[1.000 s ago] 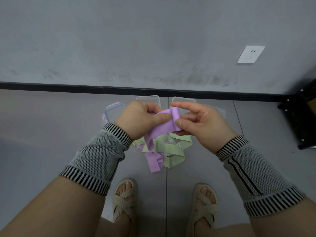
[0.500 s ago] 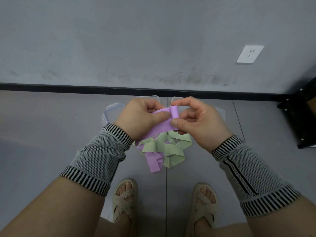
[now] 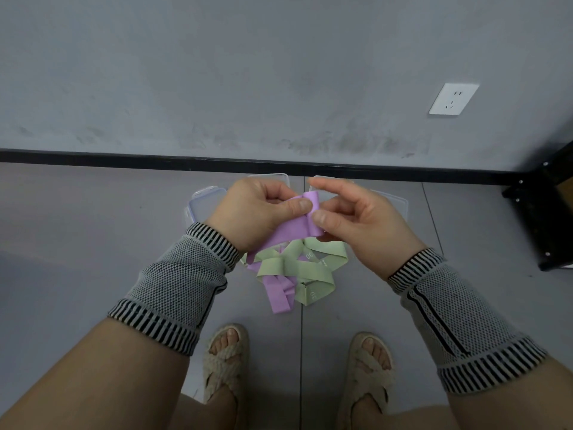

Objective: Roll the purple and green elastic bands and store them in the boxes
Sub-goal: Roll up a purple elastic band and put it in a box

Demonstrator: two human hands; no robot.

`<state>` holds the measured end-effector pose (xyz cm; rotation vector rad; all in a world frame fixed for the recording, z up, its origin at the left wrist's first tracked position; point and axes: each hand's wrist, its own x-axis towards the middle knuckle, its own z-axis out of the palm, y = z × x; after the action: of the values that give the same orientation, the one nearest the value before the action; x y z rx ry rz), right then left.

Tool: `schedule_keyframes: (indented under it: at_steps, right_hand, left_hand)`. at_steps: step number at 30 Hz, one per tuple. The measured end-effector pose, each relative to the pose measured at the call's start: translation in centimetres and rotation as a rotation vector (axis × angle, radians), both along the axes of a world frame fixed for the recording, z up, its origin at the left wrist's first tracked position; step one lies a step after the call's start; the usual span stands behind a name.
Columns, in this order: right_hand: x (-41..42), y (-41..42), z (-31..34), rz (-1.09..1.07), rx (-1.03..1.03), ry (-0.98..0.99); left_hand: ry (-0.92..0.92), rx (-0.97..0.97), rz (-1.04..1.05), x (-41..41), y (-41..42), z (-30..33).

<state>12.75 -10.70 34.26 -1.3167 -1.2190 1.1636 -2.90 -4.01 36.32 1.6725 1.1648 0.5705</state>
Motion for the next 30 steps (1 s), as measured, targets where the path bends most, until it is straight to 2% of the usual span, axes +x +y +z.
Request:
schedule_keyframes:
  at_steps: [9,14,20,24,30]
  right_hand:
    - [0.2,0.0,0.1,0.016,-0.016,0.024]
    - [0.4,-0.1,0.1,0.008,-0.011,-0.008]
    - [0.1,0.1,0.2,-0.024,0.023,-0.032]
    - [0.1,0.1,0.2,-0.044,0.052,-0.035]
    - [-0.1,0.1,0.2,-0.048,0.068,-0.081]
  left_hand:
    - [0.025,0.008,-0.064,-0.3,0.2,-0.6]
    - [0.137,0.133,-0.099,-0.5,0.6,-0.6]
    - [0.098,0.238,0.001,0.3,0.2,-0.8]
    - [0.025,0.222,0.043,0.6,0.0,-0.9]
    - [0.008,0.211,0.036,0.9,-0.4,-0.7]
